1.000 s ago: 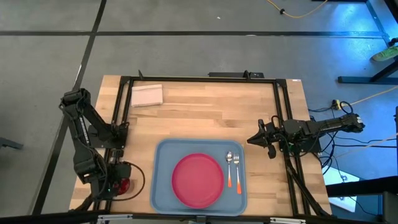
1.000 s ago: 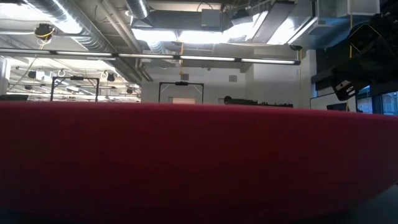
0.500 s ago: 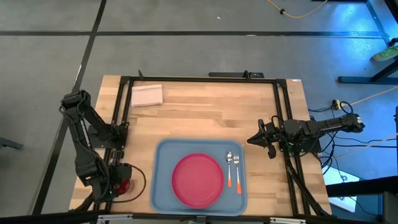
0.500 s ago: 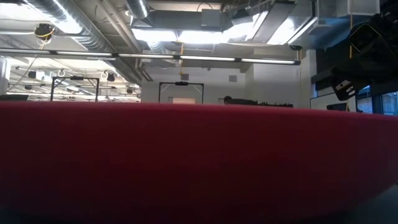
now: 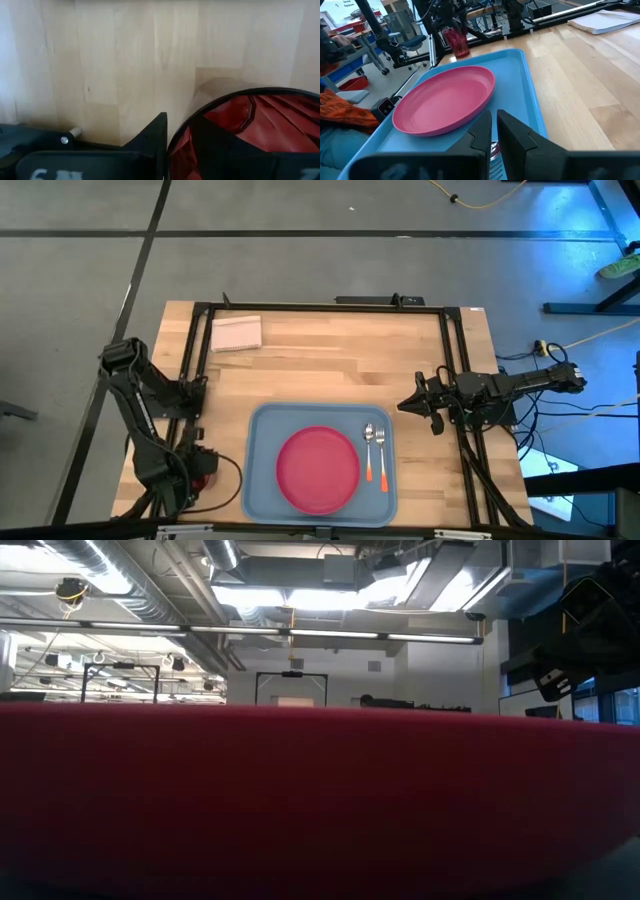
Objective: Pick and place plate/cup/fork/spoon on tray
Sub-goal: Put the red cup on the blue tray to the top left of the red plate
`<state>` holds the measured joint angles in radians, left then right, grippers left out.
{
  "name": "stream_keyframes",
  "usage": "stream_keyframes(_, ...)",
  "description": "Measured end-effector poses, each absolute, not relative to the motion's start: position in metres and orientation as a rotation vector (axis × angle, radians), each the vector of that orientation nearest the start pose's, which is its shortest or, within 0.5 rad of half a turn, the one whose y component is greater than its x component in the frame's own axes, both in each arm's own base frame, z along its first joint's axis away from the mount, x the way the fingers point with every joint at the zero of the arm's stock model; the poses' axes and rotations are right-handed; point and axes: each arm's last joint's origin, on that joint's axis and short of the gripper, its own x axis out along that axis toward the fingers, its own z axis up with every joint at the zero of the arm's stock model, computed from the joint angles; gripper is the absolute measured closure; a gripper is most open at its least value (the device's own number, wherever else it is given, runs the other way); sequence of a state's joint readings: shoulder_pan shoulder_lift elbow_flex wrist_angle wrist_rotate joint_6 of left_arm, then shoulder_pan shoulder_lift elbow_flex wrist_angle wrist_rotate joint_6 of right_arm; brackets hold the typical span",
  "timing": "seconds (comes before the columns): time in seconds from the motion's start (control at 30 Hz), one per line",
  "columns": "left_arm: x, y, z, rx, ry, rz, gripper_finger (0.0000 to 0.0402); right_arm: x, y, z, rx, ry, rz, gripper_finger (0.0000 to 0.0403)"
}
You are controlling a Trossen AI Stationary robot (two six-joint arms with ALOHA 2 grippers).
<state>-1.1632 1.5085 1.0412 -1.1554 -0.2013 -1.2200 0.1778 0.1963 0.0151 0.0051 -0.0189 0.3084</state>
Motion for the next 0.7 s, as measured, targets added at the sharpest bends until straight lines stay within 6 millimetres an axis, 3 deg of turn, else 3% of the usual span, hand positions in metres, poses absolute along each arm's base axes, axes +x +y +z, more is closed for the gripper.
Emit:
stream_keyframes(0.2,0.108,-0.209,0.223,0.000,1.465,0.162,0.0333,0.106,0.020,0.153,0.293,0.205,0.168,0.0368)
stream_keyframes(0.37,0.107,-0.194,0.241,-0.070,1.476,0.124,0.0390,0.106,0.020,0.153,0.293,0.205,0.167,0.0368)
stream_keyframes(0.7,0.110,-0.155,0.278,-0.236,1.356,0.077,0.0397,0.106,0.020,0.153,0.293,0.205,0.168,0.0368)
